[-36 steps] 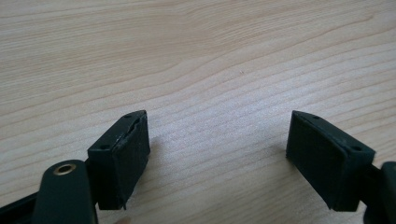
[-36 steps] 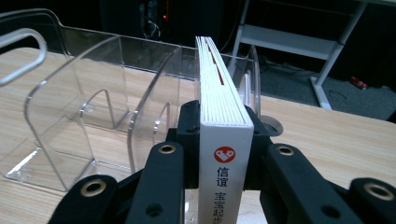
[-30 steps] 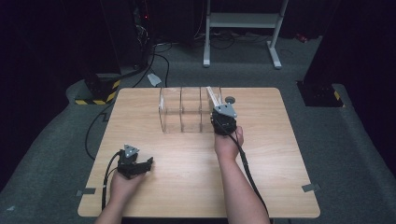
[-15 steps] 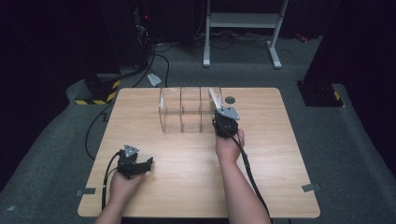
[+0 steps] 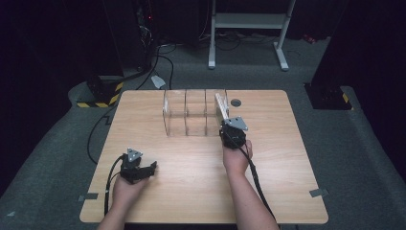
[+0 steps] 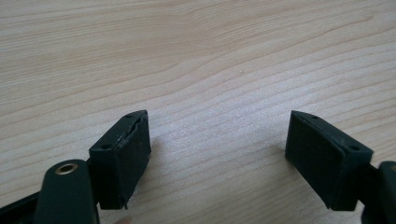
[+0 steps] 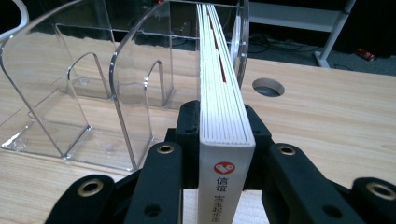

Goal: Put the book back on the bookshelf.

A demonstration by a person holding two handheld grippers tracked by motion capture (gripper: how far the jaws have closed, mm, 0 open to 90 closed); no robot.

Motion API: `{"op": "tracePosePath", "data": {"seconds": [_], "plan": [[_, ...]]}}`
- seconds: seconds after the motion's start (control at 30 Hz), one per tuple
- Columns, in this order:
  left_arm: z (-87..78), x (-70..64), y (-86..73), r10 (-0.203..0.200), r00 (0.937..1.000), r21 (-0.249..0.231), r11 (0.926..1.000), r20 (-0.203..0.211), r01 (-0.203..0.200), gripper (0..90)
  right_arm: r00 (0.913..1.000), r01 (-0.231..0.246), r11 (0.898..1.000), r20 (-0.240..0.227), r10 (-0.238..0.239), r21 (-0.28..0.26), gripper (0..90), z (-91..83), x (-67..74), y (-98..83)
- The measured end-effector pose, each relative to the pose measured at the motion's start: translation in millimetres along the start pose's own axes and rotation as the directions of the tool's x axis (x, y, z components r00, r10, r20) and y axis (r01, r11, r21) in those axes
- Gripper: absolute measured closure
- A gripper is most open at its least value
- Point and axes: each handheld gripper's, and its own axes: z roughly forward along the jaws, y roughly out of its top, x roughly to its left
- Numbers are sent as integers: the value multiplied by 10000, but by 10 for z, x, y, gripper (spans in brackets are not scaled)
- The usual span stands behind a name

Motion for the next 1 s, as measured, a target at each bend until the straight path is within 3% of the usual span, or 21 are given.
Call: {"op": "tracePosePath", "data": {"seconds": [0.4,0.67,1.0], "plan": [[-1,1,0,4,10000,0,10000,1,-4,224,9999,-42,9999,-111,43,127,725,-34,-3,-99],[-1,0,0,1,10000,-1,10000,0,-1,224,9998,-116,9999,-173,117,69,681,-57,-27,-76],[-1,0,0,-1,10000,1,10000,1,1,224,9994,-65,9997,-325,73,229,715,-49,-31,-22]]}}
